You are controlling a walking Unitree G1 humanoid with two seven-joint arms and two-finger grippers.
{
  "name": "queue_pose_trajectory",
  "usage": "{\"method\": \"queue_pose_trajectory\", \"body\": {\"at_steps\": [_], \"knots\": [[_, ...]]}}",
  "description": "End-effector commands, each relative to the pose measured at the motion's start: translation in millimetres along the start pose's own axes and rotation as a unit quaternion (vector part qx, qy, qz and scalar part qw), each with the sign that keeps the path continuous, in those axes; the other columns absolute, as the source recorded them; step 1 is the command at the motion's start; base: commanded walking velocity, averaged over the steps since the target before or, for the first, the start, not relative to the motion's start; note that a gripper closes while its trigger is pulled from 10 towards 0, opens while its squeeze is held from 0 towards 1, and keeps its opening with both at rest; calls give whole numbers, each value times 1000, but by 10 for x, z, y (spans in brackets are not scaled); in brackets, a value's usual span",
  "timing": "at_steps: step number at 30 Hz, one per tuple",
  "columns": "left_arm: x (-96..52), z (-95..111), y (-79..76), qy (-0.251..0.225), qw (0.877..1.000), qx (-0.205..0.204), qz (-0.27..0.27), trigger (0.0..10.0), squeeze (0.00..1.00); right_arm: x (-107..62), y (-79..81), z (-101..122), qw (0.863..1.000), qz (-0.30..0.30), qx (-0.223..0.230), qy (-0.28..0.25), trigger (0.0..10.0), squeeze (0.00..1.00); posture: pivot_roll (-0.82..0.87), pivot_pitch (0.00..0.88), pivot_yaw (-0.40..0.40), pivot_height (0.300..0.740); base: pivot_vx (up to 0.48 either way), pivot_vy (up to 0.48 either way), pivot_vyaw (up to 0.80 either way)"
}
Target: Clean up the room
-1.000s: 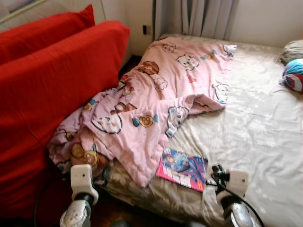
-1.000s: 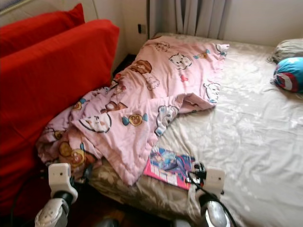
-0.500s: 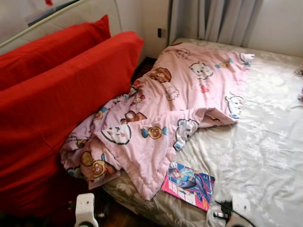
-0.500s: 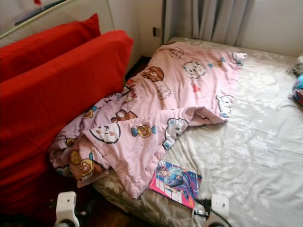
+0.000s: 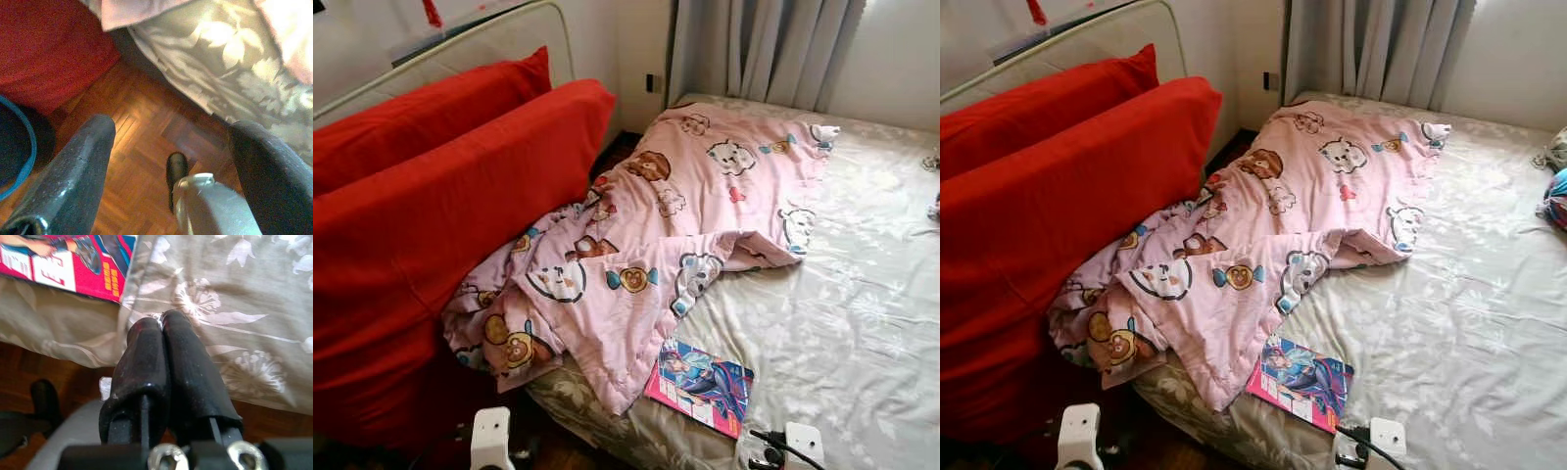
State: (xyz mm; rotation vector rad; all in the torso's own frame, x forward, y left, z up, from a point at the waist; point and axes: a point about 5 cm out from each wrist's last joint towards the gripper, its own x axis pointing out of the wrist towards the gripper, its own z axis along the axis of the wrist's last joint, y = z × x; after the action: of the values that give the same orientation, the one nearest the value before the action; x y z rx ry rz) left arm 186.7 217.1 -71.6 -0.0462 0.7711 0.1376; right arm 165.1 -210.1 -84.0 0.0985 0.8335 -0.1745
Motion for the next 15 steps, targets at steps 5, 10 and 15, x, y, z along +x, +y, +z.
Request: {"method": "queue_pose_trajectory", "body": {"at_steps": [5, 10, 15], "knots": [[-78, -185, 161, 29, 999, -11, 27, 10000, 0, -24, -58, -71, 1000, -6, -5, 15, 10000, 0, -58, 116, 33, 740, 0, 0, 571], [-114, -272, 198, 43, 998, -15, 33, 10000, 0, -39, -47, -136, 1000, -5, -1, 30, 10000, 0, -56, 115, 28, 740, 0, 0, 800], [-122, -296, 193, 45, 998, -20, 36, 10000, 0, -42, 3, -172, 999, 1, -5, 39, 10000, 0, -49, 106, 24, 740, 0, 0, 800]]}}
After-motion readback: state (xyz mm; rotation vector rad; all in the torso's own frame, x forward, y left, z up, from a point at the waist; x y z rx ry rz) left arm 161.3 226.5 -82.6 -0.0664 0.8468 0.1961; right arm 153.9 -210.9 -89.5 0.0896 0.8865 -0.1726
